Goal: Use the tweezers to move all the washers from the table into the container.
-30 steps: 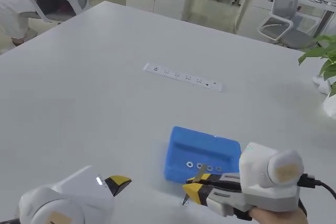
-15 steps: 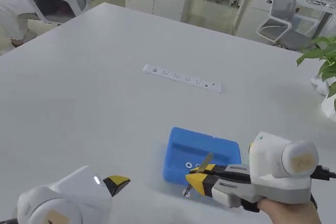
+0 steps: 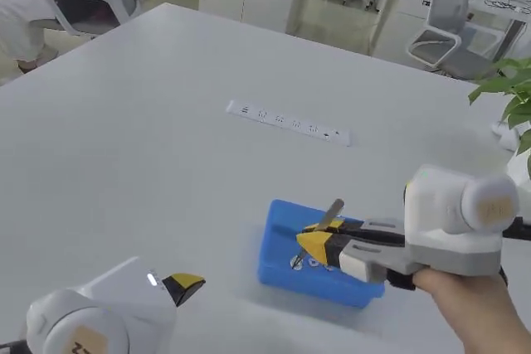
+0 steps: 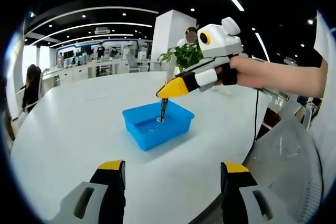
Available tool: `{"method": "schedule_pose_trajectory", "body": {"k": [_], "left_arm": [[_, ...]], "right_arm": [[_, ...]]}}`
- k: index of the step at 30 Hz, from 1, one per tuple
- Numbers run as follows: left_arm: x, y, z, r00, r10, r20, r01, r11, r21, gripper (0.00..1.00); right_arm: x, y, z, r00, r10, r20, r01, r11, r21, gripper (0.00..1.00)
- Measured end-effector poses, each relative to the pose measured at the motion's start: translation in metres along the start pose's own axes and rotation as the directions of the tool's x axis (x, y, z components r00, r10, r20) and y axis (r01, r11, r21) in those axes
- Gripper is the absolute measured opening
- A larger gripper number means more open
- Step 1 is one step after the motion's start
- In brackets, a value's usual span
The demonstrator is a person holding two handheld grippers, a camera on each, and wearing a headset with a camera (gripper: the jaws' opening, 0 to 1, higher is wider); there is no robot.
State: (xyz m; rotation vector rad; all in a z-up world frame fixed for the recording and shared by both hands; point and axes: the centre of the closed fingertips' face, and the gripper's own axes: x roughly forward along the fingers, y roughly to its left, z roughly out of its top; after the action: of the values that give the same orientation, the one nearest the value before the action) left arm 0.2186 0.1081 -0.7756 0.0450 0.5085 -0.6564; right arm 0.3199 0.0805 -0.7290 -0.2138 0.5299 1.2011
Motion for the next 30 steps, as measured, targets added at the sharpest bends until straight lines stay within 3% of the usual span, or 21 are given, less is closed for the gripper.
{"method": "schedule_pose_trajectory", "body": {"k": [8, 16, 23, 30], "left_arm": [[0.000, 0.001, 0.001, 1.0000, 0.002, 0.003, -0.002, 1.000, -0.002, 0.74], [-0.001, 0.003, 0.002, 0.9999, 0.008, 0.010, -0.008, 1.000, -0.006, 0.74], [-0.001, 0.003, 0.003, 0.9999, 0.007, 0.010, -0.007, 1.000, -0.008, 0.74], [-0.001, 0.003, 0.003, 0.9999, 0.010, 0.007, -0.010, 1.000, -0.009, 0.74]], "right_arm": [[0.005, -0.013, 0.019, 0.9998, -0.008, 0.019, 0.008, 1.000, -0.014, 0.03], [0.011, -0.025, 0.027, 0.9998, -0.014, 0.015, 0.015, 1.000, -0.026, 0.03], [0.019, -0.031, 0.026, 0.9999, -0.015, 0.002, 0.015, 1.000, -0.021, 0.03], [0.029, -0.039, 0.013, 0.9994, -0.018, -0.030, 0.018, 1.000, 0.003, 0.03]]}}
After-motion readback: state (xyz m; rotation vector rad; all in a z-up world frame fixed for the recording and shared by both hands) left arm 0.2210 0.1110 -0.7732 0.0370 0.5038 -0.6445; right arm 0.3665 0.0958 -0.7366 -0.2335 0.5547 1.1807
